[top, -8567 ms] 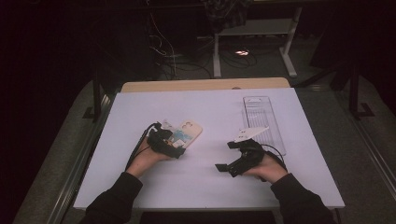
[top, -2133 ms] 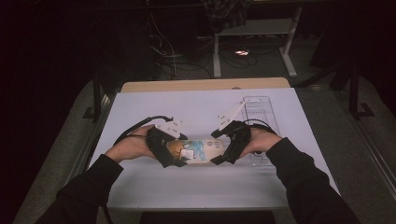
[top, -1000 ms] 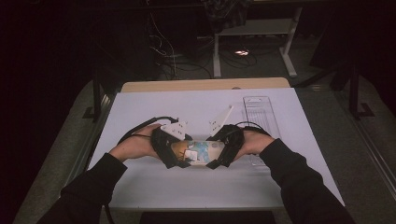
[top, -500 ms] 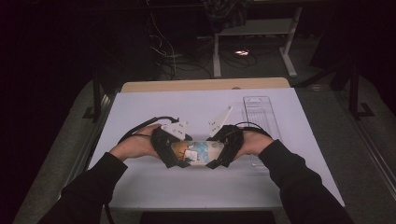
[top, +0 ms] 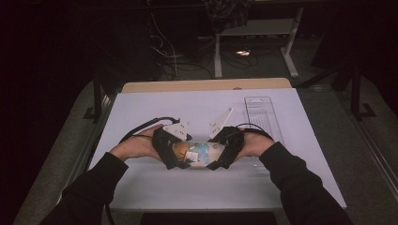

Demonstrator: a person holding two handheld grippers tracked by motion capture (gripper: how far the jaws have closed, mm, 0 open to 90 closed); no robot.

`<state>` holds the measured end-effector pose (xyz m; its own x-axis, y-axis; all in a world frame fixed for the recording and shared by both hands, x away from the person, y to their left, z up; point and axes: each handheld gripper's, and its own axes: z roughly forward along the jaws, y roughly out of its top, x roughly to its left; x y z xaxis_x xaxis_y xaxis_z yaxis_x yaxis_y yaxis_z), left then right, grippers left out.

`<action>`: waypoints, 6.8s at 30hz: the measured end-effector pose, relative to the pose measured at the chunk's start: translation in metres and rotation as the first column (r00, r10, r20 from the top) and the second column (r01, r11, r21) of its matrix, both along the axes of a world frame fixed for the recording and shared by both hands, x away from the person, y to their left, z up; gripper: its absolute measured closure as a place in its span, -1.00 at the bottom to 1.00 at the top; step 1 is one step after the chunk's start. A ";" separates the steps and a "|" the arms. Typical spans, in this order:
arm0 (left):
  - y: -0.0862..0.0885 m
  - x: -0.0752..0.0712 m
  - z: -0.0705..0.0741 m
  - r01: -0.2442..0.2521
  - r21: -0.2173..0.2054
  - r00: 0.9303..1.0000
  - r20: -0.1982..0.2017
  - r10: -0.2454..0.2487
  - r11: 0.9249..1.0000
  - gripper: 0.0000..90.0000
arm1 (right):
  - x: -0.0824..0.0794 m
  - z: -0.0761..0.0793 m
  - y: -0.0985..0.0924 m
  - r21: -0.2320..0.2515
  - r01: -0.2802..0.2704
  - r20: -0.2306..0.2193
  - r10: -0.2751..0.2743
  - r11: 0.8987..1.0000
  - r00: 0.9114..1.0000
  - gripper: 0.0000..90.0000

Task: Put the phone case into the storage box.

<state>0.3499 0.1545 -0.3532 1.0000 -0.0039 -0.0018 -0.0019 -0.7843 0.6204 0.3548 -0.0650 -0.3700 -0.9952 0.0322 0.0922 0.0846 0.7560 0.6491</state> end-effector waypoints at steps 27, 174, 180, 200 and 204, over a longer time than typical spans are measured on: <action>0.056 0.001 -0.009 -0.349 -0.115 0.936 0.001 0.351 0.930 -1.00 | 0.012 -0.007 -0.029 0.002 0.213 -0.013 -0.213 0.977 0.977 -0.78; 0.012 -0.063 -0.067 -0.312 -0.040 0.650 0.720 0.244 0.949 -1.00 | 0.010 -0.015 -0.035 -0.028 0.443 -0.042 -0.444 0.896 0.895 -0.78; 0.010 -0.065 -0.069 -0.298 -0.020 0.605 0.769 0.205 0.954 -1.00 | 0.010 -0.016 -0.034 -0.029 0.445 -0.039 -0.445 0.895 0.894 -0.78; 0.000 -0.067 -0.079 -0.300 0.028 0.444 0.889 0.114 0.954 -1.00 | 0.011 -0.017 -0.033 -0.031 0.455 -0.050 -0.456 0.890 0.888 -0.78; -0.002 -0.067 -0.080 -0.303 0.029 0.426 0.898 0.108 0.952 -1.00 | 0.011 -0.017 -0.032 -0.028 0.453 -0.046 -0.453 0.891 0.890 -0.78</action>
<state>0.2828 0.1520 -0.4328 0.4285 0.1049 0.8974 -0.2919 -0.9239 0.2474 0.3662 -0.0970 -0.3865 -0.8663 0.4803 0.1371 0.4523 0.6379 0.6233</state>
